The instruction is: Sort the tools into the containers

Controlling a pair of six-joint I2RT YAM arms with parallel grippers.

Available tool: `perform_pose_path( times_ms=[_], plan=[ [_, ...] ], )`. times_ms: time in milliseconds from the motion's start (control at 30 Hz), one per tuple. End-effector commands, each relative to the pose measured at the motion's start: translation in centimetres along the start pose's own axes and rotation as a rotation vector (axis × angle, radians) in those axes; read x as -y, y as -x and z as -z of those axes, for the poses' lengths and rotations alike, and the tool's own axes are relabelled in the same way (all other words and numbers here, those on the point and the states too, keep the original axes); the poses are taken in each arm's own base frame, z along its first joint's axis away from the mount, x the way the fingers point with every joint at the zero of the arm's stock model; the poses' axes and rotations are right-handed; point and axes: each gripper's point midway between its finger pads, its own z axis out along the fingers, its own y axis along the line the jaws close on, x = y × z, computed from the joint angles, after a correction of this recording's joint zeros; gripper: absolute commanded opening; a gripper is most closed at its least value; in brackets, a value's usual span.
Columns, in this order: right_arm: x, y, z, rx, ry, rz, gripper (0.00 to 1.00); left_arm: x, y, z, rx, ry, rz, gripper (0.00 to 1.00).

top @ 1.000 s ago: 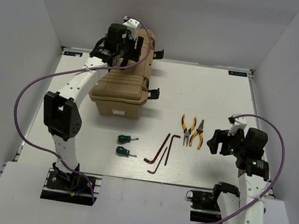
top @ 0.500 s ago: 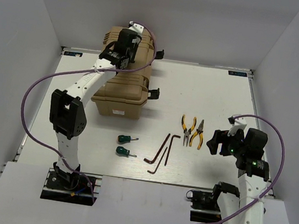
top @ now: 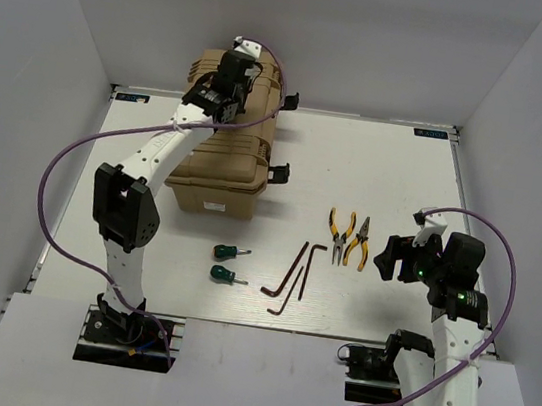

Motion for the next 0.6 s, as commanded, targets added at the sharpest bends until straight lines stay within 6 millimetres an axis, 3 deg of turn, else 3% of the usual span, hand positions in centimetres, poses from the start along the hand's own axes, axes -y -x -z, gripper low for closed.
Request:
perform_pose_path(
  times_ms=[0,67,200,367,567],
  plan=[
    [-0.6,2.0,0.8,0.055,0.016,0.023,0.80,-2.0,9.5,6.8,0.224,-0.036,0.219,0.00],
    [-0.6,2.0,0.8,0.056,0.019,0.026,0.80,-3.5,11.1,8.3,0.267,-0.021,0.262,0.00],
    [-0.9,1.9,0.7,0.050,0.038,0.020,0.80,-5.8,11.9,9.7,0.307,0.024,0.315,0.00],
    [-1.4,1.7,0.6,0.035,0.067,0.014,0.80,-10.1,10.4,9.8,0.305,0.140,0.353,0.00],
    [-1.9,1.5,0.5,0.017,0.110,0.012,0.68,-14.7,9.6,10.4,0.323,0.190,0.398,0.00]
  ],
)
